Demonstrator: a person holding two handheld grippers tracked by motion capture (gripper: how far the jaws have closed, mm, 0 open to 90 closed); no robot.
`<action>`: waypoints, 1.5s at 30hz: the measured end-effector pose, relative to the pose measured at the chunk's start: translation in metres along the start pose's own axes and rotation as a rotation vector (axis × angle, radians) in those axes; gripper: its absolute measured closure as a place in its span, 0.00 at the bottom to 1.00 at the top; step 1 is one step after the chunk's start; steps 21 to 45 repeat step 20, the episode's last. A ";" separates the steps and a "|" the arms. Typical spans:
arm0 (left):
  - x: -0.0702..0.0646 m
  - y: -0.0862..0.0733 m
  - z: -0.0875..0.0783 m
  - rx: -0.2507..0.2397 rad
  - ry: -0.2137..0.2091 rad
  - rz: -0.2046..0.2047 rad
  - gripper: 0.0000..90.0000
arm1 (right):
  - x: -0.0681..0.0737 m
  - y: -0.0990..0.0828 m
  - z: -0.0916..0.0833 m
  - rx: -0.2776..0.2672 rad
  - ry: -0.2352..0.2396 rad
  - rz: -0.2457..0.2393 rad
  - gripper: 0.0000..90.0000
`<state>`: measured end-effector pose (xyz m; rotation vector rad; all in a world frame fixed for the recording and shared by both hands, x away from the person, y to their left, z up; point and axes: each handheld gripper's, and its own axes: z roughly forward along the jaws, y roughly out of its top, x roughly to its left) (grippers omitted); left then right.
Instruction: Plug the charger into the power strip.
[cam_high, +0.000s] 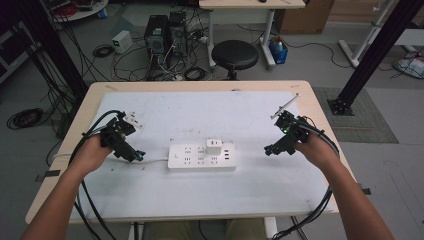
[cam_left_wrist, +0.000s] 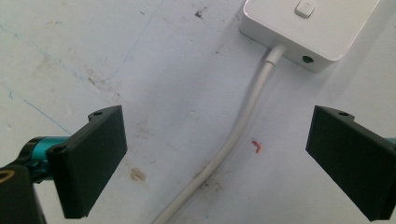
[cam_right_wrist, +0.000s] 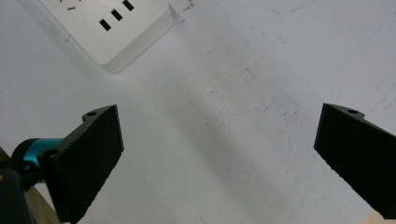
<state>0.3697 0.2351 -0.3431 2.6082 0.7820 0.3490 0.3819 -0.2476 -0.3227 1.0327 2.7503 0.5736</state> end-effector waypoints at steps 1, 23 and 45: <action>-0.001 0.000 0.000 -0.008 -0.001 -0.010 0.06 | 0.001 0.000 0.000 0.002 0.003 0.003 0.01; -0.004 -0.006 0.003 -0.005 -0.003 -0.005 0.06 | -0.001 -0.009 0.005 0.012 -0.012 0.028 0.01; -0.004 -0.006 0.003 -0.005 -0.003 -0.005 0.06 | -0.001 -0.009 0.005 0.012 -0.012 0.028 0.01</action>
